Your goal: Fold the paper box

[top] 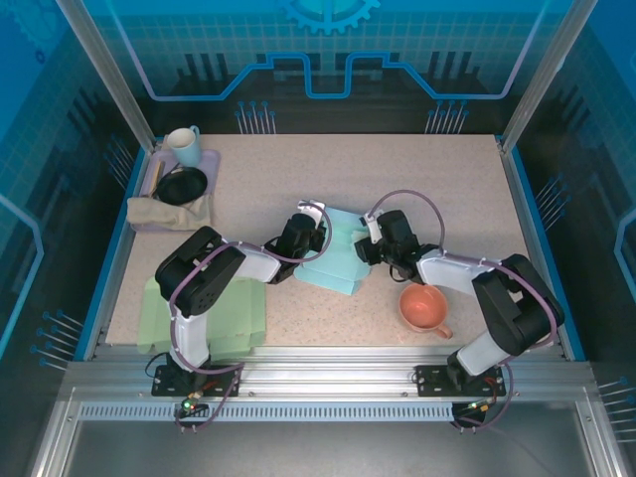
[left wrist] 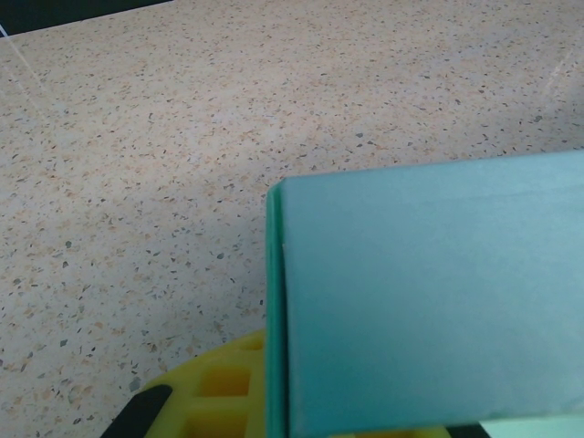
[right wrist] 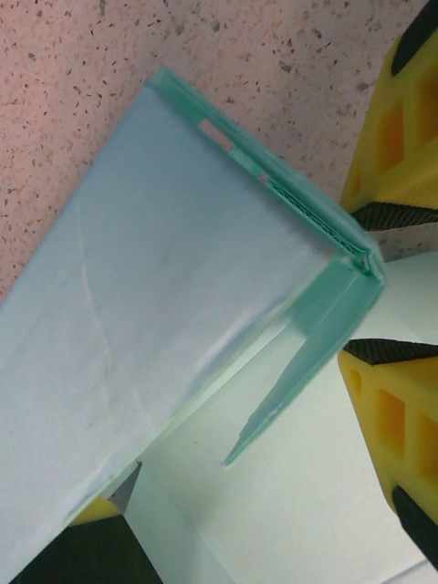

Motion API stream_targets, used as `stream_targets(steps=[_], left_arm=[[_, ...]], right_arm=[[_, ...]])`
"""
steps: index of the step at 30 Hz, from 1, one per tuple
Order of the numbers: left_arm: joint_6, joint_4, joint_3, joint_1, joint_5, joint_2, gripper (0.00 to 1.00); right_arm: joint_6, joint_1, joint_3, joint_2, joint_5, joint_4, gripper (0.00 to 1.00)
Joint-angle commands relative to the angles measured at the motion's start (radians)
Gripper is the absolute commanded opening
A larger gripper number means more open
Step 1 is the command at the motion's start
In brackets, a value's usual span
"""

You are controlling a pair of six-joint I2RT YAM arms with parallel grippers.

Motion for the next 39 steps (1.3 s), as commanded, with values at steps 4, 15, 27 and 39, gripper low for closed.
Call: stream_targets(steps=[4, 15, 27, 39], left_arm=[[0.018, -0.1, -0.028, -0.007, 0.063, 0.041, 0.0], [0.019, -0.092, -0.032, -0.007, 0.065, 0.038, 0.0], [-0.02, -0.133, -0.006, -0.007, 0.009, 0.045, 0.0], [-0.051, -0.187, 0.027, -0.007, -0.038, 0.053, 0.0]], right_arm=[[0.054, 0.034, 0.074, 0.062, 0.075, 0.037, 0.4], [0.132, 0.04, 0.1, 0.12, 0.193, 0.087, 0.4], [0.268, 0.115, 0.094, 0.174, 0.516, 0.144, 0.38], [0.477, 0.136, 0.141, 0.208, 0.895, -0.063, 0.37]])
